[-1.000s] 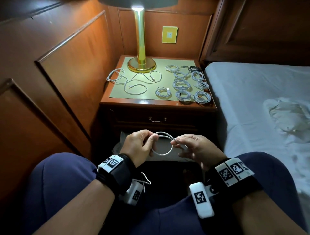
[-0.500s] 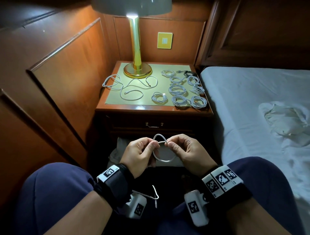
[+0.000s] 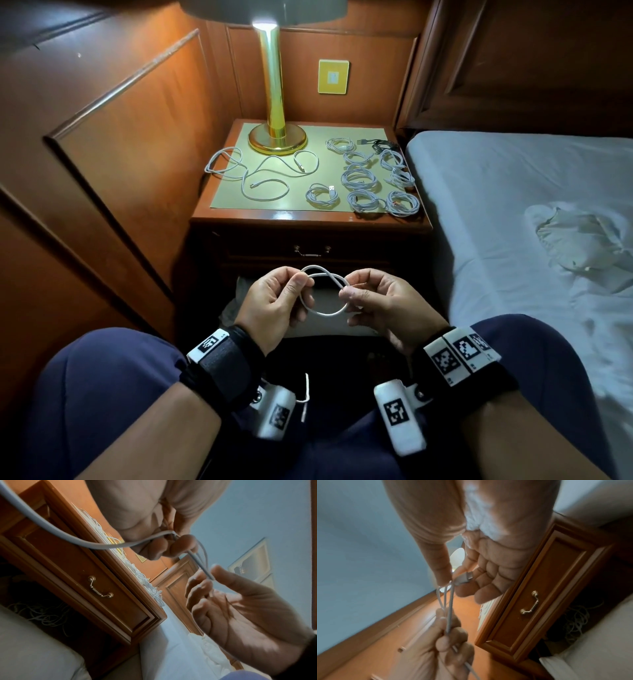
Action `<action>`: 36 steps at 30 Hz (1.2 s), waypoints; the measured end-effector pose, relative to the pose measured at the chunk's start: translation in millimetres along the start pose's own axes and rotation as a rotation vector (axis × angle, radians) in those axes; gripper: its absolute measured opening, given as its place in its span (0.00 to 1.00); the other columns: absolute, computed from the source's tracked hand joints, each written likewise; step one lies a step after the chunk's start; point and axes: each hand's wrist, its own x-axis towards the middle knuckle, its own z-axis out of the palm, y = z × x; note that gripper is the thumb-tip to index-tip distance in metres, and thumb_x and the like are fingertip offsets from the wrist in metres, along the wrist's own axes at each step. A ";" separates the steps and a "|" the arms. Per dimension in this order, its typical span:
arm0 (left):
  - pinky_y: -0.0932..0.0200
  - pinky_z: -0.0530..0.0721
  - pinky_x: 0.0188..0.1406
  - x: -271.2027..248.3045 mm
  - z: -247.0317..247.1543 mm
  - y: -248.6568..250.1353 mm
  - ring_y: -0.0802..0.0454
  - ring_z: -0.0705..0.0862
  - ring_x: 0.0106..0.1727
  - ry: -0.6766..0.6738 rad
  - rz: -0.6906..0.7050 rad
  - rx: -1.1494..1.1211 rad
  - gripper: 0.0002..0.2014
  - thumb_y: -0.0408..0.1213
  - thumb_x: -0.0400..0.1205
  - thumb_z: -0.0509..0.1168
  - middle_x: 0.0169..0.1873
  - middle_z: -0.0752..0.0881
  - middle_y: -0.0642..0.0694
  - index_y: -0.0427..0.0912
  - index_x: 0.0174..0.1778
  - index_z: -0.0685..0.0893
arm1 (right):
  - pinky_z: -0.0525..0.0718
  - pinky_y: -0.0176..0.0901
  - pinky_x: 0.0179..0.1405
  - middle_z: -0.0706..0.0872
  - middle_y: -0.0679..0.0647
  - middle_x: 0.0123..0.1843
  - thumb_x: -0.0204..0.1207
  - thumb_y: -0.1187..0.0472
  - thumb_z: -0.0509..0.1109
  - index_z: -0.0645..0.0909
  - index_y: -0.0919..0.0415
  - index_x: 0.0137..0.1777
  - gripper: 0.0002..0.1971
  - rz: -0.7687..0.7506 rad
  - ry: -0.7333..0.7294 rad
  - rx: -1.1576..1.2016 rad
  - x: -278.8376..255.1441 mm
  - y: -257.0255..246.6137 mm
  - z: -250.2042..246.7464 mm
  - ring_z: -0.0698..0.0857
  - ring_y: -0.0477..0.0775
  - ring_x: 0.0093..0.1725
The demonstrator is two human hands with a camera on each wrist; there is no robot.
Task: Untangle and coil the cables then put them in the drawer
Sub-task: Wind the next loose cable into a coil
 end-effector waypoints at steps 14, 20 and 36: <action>0.64 0.75 0.29 1.2 -11.2 2.8 0.58 0.75 0.28 -0.014 0.158 0.213 0.11 0.45 0.84 0.65 0.25 0.80 0.52 0.45 0.40 0.87 | 0.80 0.45 0.51 0.89 0.50 0.43 0.82 0.58 0.67 0.90 0.60 0.50 0.10 -0.072 -0.138 -0.435 -6.0 2.6 3.2 0.86 0.46 0.47; 0.67 0.79 0.33 6.3 -17.3 4.2 0.61 0.80 0.30 -0.085 0.183 0.424 0.06 0.45 0.81 0.72 0.33 0.88 0.46 0.48 0.41 0.89 | 0.81 0.45 0.38 0.86 0.55 0.32 0.89 0.63 0.57 0.82 0.62 0.36 0.19 -0.212 0.143 -0.024 0.2 -9.6 1.3 0.83 0.54 0.36; 0.59 0.85 0.45 21.4 -49.9 -20.6 0.61 0.87 0.40 -0.027 0.030 0.813 0.06 0.45 0.83 0.70 0.35 0.90 0.56 0.56 0.42 0.91 | 0.77 0.42 0.38 0.89 0.50 0.33 0.87 0.59 0.62 0.85 0.57 0.44 0.13 -0.357 0.472 -0.062 5.2 -24.2 -34.5 0.86 0.49 0.34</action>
